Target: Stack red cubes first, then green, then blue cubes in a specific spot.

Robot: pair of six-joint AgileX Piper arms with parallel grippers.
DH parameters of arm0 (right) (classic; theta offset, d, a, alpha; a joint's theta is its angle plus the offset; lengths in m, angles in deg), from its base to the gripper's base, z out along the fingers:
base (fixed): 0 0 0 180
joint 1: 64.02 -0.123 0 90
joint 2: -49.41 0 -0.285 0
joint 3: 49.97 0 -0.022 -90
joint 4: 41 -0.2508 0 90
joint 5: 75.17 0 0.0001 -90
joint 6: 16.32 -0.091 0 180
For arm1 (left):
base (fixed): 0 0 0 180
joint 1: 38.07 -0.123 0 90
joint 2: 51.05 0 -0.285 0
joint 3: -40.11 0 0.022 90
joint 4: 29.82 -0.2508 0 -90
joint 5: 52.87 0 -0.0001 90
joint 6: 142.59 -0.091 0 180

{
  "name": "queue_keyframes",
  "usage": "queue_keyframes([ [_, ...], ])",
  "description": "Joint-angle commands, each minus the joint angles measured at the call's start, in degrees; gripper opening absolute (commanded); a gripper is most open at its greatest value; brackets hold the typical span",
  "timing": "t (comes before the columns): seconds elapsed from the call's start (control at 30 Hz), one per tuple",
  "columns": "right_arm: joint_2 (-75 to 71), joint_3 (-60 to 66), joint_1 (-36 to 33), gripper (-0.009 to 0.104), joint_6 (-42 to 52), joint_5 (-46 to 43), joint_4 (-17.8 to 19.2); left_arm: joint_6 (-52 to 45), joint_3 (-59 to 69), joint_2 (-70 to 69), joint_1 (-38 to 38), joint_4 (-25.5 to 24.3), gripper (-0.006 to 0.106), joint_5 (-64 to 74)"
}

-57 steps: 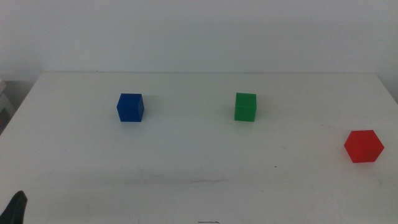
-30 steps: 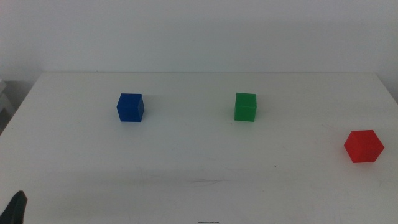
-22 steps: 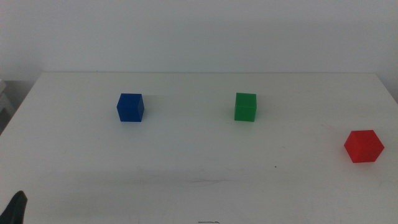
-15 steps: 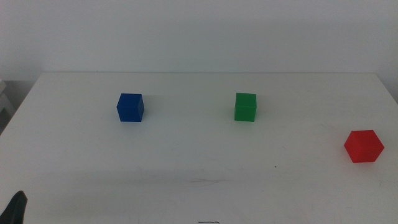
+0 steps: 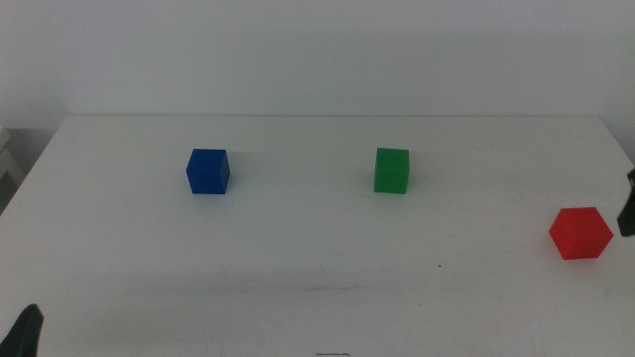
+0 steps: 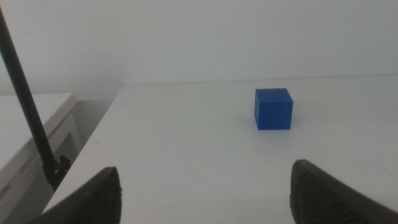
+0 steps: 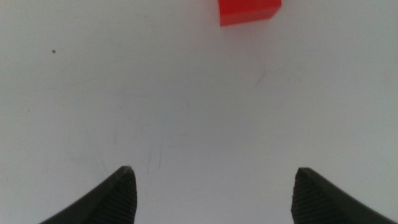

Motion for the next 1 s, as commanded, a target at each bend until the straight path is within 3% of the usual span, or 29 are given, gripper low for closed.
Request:
queue_keyframes([
  [0.0,1.71,-4.05,0.37,0.063,2.21,-0.74,0.83,0.55,-0.15,-1.16,0.21,0.17,0.092,-4.14],
  [0.2,8.86,-9.24,0.37,0.063,4.38,-2.5,3.8,0.55,-0.15,-1.16,0.21,0.17,0.092,-4.14],
  [0.63,22.95,-20.8,0.69,0.063,7.08,-0.07,4.53,0.55,-0.15,-1.16,0.21,0.17,0.092,-4.14],
  [0.83,28.73,-25.93,2.98,0.07,7.08,4.25,5.26,0.55,-0.15,-1.16,0.21,0.17,0.092,-4.14],
  [0.97,30.81,-26.6,4.34,0.072,7.02,2.47,4.62,0.55,-0.15,-1.16,0.21,0.17,0.092,-4.14],
])
